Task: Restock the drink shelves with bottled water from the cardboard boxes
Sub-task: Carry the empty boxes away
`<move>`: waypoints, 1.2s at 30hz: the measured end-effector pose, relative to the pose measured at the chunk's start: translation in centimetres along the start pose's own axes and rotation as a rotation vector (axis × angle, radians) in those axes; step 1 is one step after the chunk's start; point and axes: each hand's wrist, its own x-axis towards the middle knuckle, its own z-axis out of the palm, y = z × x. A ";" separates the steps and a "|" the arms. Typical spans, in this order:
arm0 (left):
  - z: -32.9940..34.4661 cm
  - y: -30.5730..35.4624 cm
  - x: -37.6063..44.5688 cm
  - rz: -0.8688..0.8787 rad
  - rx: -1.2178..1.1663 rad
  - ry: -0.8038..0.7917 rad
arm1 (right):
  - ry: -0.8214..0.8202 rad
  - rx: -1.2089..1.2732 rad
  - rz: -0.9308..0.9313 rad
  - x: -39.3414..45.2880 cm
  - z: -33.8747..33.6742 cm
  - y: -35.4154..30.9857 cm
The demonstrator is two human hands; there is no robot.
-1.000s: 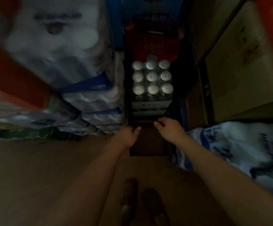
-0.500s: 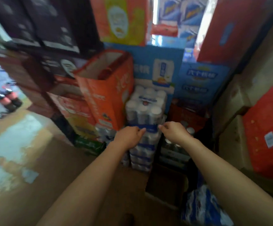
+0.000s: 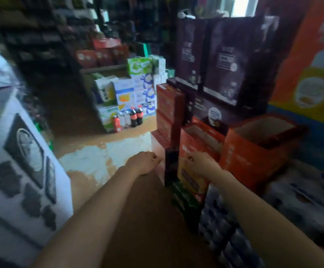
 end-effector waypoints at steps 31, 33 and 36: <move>-26.5 -45.9 40.4 -0.712 -0.046 0.487 | -0.079 0.037 -0.558 68.9 2.0 -39.9; -28.0 -48.9 43.1 -0.712 -0.023 0.497 | -0.081 0.037 -0.580 72.7 2.5 -42.3; -29.9 -54.2 47.7 -0.733 -0.019 0.494 | -0.116 0.041 -0.615 79.2 4.2 -46.0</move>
